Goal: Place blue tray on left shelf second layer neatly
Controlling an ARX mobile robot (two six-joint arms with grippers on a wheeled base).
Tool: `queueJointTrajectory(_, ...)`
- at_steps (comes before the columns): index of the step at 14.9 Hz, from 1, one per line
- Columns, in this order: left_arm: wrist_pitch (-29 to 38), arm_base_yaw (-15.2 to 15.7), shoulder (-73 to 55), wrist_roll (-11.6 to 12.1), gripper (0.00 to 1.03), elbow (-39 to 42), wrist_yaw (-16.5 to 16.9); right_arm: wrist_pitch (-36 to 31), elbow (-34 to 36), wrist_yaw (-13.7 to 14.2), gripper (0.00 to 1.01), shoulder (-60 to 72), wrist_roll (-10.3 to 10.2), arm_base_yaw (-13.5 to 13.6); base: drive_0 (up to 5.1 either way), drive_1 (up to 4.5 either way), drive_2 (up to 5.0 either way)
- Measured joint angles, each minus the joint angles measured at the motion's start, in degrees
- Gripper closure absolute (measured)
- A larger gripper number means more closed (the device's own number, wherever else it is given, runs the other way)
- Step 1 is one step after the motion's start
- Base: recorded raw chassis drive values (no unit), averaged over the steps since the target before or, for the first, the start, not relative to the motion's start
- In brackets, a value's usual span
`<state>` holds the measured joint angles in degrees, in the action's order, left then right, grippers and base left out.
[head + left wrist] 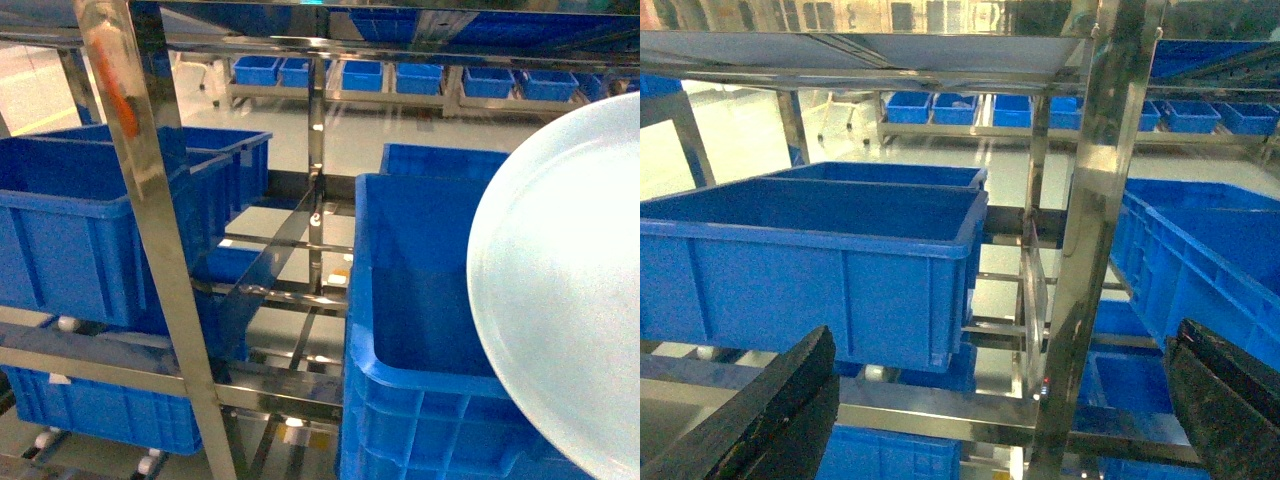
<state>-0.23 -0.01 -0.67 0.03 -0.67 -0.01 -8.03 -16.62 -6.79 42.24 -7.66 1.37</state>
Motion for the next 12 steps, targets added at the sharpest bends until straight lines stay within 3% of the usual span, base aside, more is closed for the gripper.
queueJointTrajectory(2, 0.0, 0.0, -0.02, 0.0, 0.05, 0.0, -0.02, 3.65, -0.66, -2.84, 0.99, 3.69, -8.02, -2.21, -1.6, -1.57, -1.6)
queueJointTrajectory(5, 0.0, 0.0, 0.0, 0.0, 0.05, 0.0, 0.0, 2.6, -2.25, -3.15, 0.99, 11.89, -16.81, -3.69, -0.5, -0.52, -0.5)
queueJointTrajectory(6, 0.0, 0.0, 0.0, -0.02, 0.05, 0.0, 0.0, 1.36, -3.1, -2.91, 0.99, 14.99, -18.84, -3.82, 0.0, 0.0, 0.0)
queueJointTrajectory(10, 0.0, 0.0, -0.02, 0.0, 0.05, 0.0, 0.0, 1.46, -8.61, -1.2, 0.99, 20.37, -23.61, -4.0, 0.0, 0.0, 0.0)
queueJointTrajectory(12, 0.0, 0.0, 0.0, 0.0, 0.05, 0.0, -0.02, -0.39, -11.32, 1.6, 0.99, 24.72, -26.93, -3.91, 0.0, 0.0, 0.0)
